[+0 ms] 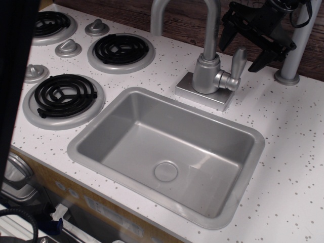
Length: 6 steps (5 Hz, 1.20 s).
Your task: Lever vertical to front
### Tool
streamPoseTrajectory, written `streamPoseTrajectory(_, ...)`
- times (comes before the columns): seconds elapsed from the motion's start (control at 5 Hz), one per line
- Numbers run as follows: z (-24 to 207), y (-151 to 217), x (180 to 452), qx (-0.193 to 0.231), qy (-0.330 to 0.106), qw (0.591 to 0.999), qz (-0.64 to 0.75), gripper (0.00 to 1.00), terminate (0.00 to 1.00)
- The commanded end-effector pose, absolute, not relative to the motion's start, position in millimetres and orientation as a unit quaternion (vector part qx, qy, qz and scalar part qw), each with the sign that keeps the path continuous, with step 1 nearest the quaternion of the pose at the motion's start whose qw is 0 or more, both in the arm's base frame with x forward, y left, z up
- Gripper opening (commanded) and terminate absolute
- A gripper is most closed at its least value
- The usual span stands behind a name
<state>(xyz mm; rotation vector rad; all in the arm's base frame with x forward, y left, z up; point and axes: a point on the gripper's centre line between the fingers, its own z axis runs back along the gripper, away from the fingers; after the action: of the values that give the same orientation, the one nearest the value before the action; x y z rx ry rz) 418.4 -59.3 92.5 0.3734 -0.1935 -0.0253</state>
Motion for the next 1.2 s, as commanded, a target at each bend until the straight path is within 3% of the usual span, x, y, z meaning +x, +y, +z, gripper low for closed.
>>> streamPoseTrajectory(0.0,110.0,-59.0,426.4,0.168,-0.128,0.977,-0.01,1.0,0.0)
streamPoseTrajectory(0.2,108.6,-57.2,429.1,0.162,-0.119,0.98,-0.008,0.0,0.0)
streamPoseTrajectory(0.4,106.7,-56.9,426.9,0.156,-0.112,0.981,0.0,0.0,0.0)
streamPoseTrajectory(1.0,88.7,-63.1,387.0,0.126,-0.065,0.987,0.069,0.0,0.0)
